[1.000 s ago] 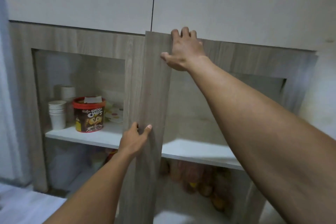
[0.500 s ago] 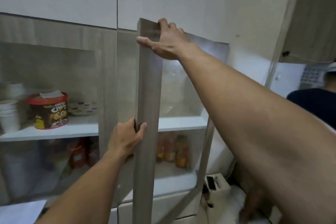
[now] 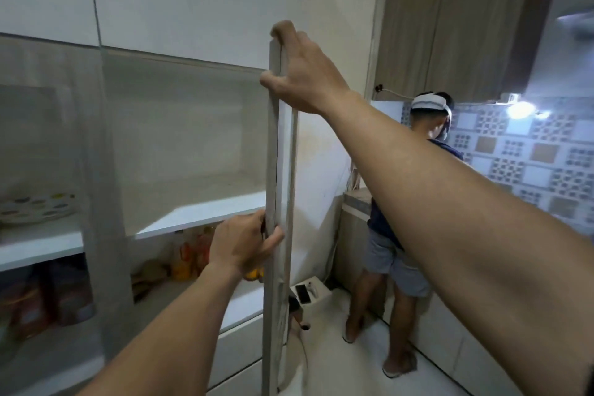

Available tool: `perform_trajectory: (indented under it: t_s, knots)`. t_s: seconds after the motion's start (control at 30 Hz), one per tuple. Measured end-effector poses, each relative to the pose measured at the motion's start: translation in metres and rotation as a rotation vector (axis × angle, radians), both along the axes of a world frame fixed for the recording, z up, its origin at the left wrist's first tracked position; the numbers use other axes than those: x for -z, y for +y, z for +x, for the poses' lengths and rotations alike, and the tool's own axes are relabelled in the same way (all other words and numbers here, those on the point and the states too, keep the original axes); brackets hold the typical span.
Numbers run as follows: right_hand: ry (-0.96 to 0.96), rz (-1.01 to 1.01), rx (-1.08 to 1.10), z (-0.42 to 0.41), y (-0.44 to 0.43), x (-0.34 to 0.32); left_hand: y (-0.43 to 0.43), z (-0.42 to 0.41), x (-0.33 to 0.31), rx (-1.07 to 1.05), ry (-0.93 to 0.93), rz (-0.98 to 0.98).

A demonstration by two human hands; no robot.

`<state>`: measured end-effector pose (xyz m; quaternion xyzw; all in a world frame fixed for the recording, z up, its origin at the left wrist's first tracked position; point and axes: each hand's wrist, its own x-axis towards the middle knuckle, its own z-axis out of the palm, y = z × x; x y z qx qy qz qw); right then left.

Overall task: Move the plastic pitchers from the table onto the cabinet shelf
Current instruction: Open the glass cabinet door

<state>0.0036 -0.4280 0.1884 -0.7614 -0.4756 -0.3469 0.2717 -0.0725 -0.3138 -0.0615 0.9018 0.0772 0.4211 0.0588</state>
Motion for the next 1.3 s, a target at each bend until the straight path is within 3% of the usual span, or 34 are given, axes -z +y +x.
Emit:
perform_trajectory:
  t_s: [0.17, 0.3, 0.43, 0.63, 0.9, 1.3]
  knots:
    - [-0.114, -0.001, 0.128, 0.023, -0.058, 0.011, -0.044, 0.041, -0.002, 0.036, 0.067, 0.045]
    - [-0.239, -0.088, 0.322, 0.048, -0.108, 0.014, -0.092, 0.080, -0.004, 0.130, 0.067, -0.176]
    - [-0.307, -0.204, 0.482, 0.077, -0.156, 0.018, -0.132, 0.123, -0.009, 0.240, 0.140, -0.157]
    - [-0.239, -0.274, 0.642, 0.127, -0.212, 0.018, -0.184, 0.193, -0.014, 0.295, 0.169, -0.120]
    - [-0.151, -0.307, 0.711, 0.203, -0.265, 0.018, -0.246, 0.283, -0.009, 0.190, 0.134, -0.104]
    - [-0.145, -0.318, 0.776, 0.306, -0.303, 0.026, -0.294, 0.387, -0.005, 0.201, 0.129, -0.131]
